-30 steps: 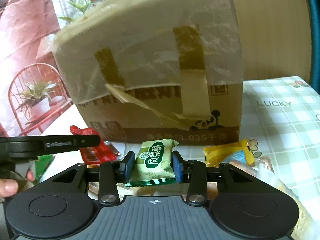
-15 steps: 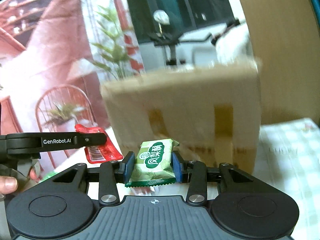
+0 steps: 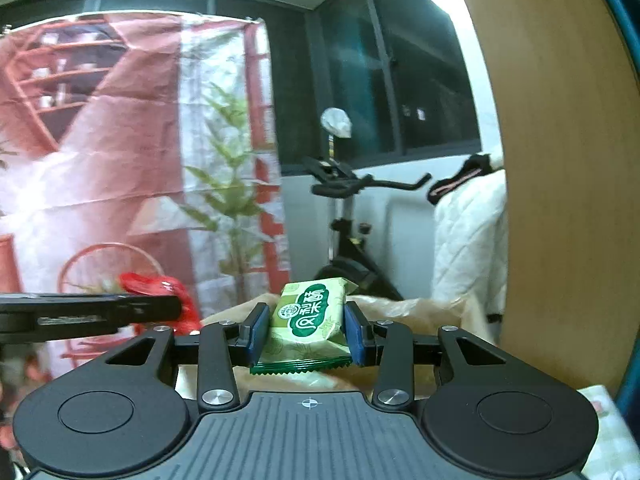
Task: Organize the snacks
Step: 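Lift both held snacks and carry them over the cardboard box, then open both grippers to drop the snacks into the box, then move both empty tools back down to the snack pile, then close the left gripper on the red meat-snack packet while the right tool reaches a yellow candy, then close the right gripper on the small yellow candy while the left gripper holds the packet, then lift both held snacks and carry them over the cardboard box, then open both grippers to drop the snacks into the box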
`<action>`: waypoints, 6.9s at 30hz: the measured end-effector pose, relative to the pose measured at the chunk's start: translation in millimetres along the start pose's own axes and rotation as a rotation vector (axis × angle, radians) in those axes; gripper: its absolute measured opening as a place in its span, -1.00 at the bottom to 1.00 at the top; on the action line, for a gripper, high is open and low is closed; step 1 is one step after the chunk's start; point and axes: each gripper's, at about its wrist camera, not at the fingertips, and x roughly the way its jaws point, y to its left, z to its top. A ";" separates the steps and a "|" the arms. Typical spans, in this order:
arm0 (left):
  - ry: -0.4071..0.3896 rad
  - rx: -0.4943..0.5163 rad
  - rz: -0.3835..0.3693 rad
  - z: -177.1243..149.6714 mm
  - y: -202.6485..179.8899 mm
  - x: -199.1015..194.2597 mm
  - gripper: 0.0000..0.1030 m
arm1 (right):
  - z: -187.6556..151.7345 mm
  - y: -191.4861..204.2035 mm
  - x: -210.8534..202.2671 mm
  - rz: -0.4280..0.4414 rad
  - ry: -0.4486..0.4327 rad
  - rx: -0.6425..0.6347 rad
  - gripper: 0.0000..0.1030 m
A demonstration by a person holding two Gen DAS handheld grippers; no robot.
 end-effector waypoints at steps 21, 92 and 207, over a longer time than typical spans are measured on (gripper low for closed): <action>0.180 0.006 -0.012 -5.0 -6.1 113.0 0.05 | -37.9 -49.5 81.6 -0.151 0.209 0.016 0.00; 0.565 -0.115 0.342 -178.5 50.9 62.6 0.61 | -183.7 -82.1 -54.7 -0.121 0.301 0.335 0.12; 0.108 0.020 0.024 -4.8 -11.4 93.9 -0.15 | -28.9 -67.4 53.7 -0.125 0.254 0.024 -0.98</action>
